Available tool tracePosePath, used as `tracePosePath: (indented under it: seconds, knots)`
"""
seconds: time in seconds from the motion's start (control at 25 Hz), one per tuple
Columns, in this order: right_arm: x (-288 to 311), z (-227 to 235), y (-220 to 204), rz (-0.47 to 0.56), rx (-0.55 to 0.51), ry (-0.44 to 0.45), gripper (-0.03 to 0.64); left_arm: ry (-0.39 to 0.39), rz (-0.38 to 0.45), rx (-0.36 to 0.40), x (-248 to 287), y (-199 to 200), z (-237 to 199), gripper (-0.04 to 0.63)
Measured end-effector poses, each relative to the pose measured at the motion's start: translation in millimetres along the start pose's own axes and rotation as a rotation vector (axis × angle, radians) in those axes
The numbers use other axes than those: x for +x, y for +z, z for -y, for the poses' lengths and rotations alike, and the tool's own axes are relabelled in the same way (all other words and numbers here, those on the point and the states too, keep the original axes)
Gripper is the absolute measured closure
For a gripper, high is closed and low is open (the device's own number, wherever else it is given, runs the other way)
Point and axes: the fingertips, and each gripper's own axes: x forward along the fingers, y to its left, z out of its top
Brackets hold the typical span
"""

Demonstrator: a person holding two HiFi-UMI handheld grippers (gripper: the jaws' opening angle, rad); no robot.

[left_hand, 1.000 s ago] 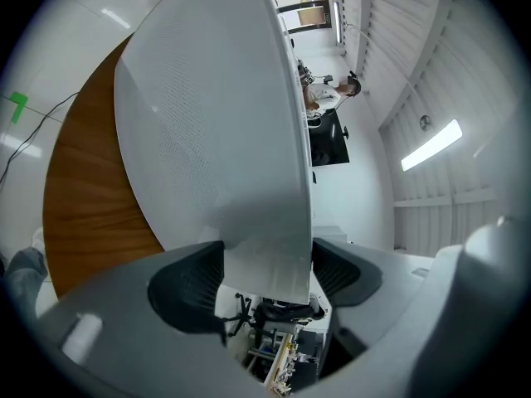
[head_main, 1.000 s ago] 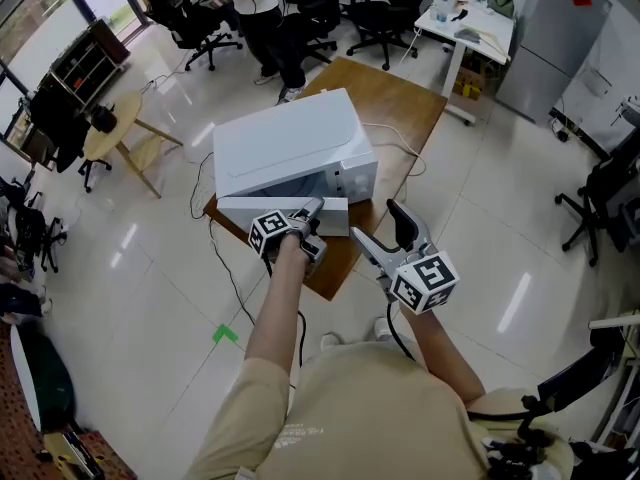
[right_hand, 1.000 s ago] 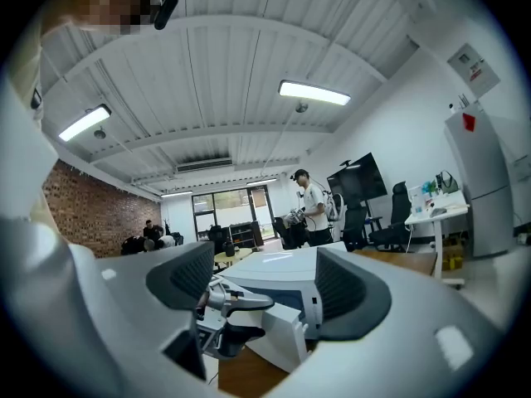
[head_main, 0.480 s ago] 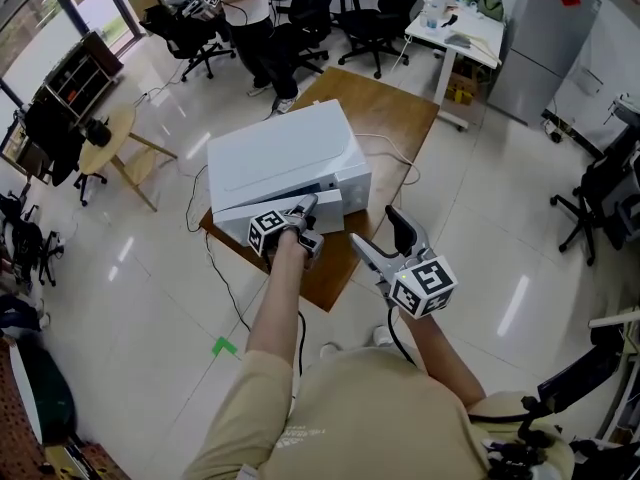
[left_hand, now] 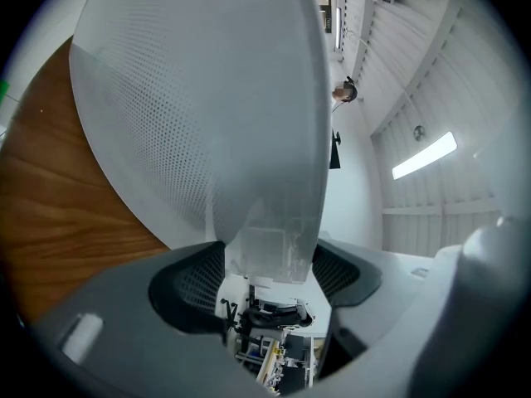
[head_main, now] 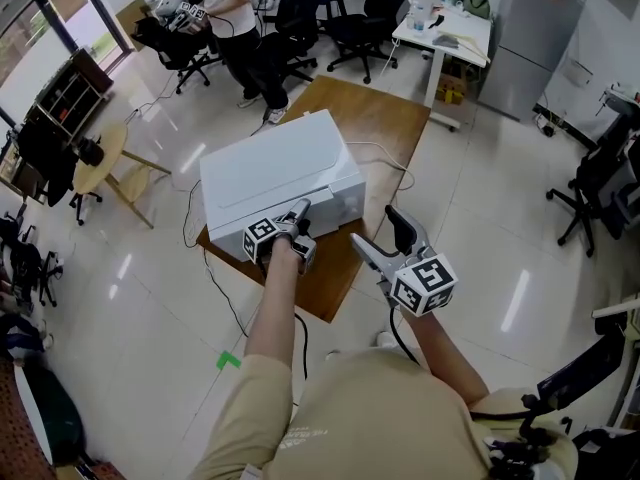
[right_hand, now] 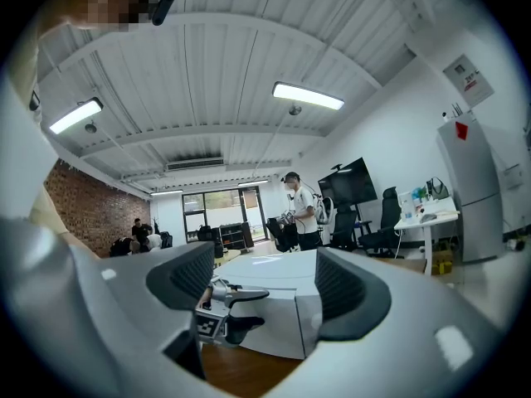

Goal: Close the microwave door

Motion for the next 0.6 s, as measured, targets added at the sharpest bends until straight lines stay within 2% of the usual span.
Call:
tracePosePath:
  seconds: [0.12, 0.44, 0.52, 0.6]
  knots:
    - [2.4, -6.1, 1.7, -0.005, -0.009, 0.017, 0.247, -0.008, 0.029, -0.007, 0.9, 2.4, 5.7, 0.256]
    - [4.7, -12.6, 4.1, -0.010, -0.020, 0.027, 0.247, 0.004, -0.024, -0.001, 3.7, 1.9, 0.0, 0.258]
    - [1.1, -15.9, 1.6, -0.013, -0.021, 0.032, 0.247, -0.027, -0.084, 0.067, 2.9, -5.1, -0.1, 0.263]
    - [-3.7, -25.7, -2.6, -0.016, -0.021, 0.036, 0.247, -0.149, -0.219, 0.222, -9.5, -30.1, 11.4, 0.281]
